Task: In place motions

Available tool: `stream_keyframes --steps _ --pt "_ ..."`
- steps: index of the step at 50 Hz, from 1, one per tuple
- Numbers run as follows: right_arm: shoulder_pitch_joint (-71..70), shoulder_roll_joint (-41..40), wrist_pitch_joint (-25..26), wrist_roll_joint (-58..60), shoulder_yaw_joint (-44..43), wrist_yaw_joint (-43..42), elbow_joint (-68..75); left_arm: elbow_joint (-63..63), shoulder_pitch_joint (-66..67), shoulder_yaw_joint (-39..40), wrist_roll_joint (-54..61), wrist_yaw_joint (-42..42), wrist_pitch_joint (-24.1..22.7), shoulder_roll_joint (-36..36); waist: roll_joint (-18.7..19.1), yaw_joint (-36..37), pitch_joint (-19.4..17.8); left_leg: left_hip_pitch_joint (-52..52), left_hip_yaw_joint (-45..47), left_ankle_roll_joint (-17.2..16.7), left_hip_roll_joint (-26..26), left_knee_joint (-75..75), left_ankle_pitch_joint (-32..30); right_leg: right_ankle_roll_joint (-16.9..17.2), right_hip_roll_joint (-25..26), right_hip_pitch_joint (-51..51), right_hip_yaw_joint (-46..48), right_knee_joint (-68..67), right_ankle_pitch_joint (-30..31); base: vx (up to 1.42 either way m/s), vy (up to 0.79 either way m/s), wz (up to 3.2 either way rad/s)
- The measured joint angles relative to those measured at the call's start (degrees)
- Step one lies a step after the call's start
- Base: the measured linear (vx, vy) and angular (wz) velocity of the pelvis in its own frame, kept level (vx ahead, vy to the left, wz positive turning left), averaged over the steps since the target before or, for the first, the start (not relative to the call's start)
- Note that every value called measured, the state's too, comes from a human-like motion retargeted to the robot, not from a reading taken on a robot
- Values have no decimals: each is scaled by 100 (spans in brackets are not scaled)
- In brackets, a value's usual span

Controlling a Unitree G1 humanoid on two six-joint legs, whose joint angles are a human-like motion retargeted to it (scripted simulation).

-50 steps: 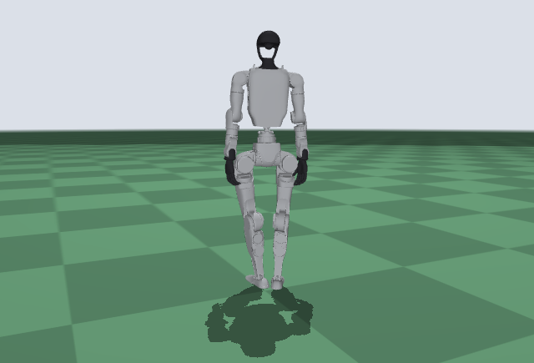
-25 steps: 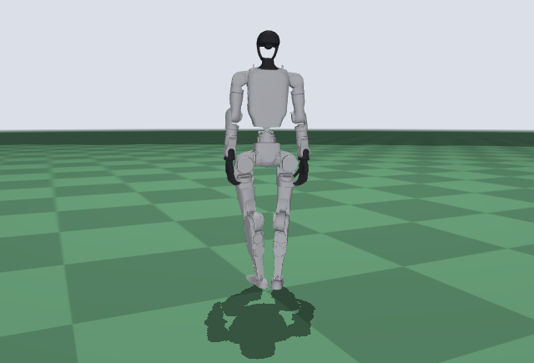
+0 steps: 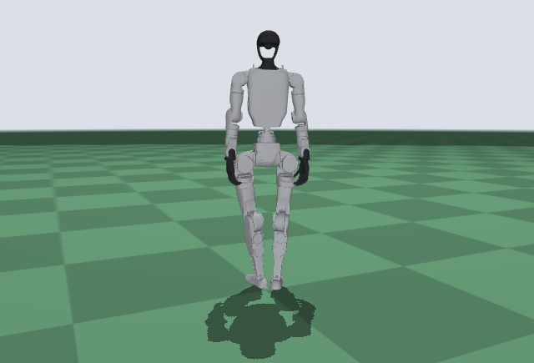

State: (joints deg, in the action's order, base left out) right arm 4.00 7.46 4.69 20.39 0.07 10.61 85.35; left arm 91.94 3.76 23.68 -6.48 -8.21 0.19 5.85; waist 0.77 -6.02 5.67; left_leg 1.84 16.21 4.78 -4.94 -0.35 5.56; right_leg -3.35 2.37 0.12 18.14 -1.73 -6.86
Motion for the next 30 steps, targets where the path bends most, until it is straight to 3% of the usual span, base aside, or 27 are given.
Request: stream_keyframes --steps 7,15,20,23,25,27,28,30 --pt "-109 68 -60 -118 217 155 -230 -325 83 -168 -130 -134 9 -19 83 128 -198 134 -4 -7 40 181 59 -53 -48 -109 19 -147 64 -3 2 -11" --pt "-304 204 -204 -112 422 47 -439 -993 -296 -400 -355 11 -12 -187 4 825 -991 467 88 77 99 658 216 -67 -478 -208 694 -903 -412 -17 10 99" --pt "21 104 -93 33 110 -132 -266 -957 -415 -554 -300 -74 -67 -244 -124 573 -669 128 2910 -467 865 643 580 257 -847 -2 2318 -743 -663 2 20 380" --pt "216 -15 -103 -30 -122 -116 -241 -873 -592 -752 -291 -22 -70 -111 -168 429 -590 -97 4192 -601 1164 654 257 576 -946 195 3295 -761 -787 0 16 396" --pt "297 -15 -110 -14 -163 -116 -231 -823 -683 -695 -312 -5 -49 -60 -261 830 -511 -244 5100 -689 1246 658 -238 719 -909 257 3260 -824 -968 7 25 169" --pt "411 -8 -116 -26 -240 -192 -192 -766 -713 -656 -299 23 -33 -33 -227 1242 -425 -299 5313 -1057 1302 515 -917 794 -822 329 3313 -923 -1059 19 34 124" --pt "467 1 -111 -41 -303 -239 -151 -740 -715 -647 -284 33 -28 -35 -207 1355 -385 -252 5066 -1122 1230 419 -862 826 -819 390 3453 -947 -1052 24 35 255" --pt "519 30 -25 -43 -456 -321 -2 -663 -714 -640 -220 35 -22 -59 -65 841 -319 68 3899 -981 1168 415 -883 908 -868 613 4394 -909 -835 24 33 391"
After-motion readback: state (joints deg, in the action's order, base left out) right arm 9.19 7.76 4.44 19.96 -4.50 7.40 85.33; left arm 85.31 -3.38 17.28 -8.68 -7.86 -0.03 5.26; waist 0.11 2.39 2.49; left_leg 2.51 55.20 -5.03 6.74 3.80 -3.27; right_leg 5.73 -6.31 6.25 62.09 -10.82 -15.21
